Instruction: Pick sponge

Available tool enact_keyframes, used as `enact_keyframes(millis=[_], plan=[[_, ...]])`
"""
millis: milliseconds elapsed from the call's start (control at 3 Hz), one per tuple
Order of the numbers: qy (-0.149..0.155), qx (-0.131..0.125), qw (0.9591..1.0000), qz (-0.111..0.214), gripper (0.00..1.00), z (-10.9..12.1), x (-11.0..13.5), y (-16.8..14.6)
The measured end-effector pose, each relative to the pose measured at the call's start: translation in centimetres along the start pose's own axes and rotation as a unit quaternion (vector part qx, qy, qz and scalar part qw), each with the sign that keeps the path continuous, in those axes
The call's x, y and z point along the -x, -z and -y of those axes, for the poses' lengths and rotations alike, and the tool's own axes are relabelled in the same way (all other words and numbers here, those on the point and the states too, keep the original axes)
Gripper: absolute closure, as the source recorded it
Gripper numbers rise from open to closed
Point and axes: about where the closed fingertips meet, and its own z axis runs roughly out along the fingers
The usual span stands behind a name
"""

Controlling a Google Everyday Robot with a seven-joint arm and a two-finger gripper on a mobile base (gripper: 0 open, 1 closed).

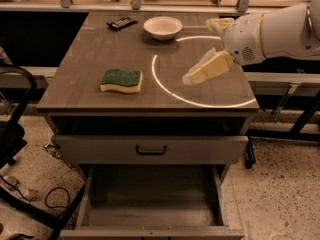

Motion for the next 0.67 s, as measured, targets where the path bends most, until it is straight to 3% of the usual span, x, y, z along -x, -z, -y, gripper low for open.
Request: enact_keyframes(millis=[333,667], plan=[[0.002,0.020,0.9998,0.004,0.00,0.2,0.3,-3.9],[0.004,0.050,0.9987,0.005,0.00,0.2,0.2,-11.0]])
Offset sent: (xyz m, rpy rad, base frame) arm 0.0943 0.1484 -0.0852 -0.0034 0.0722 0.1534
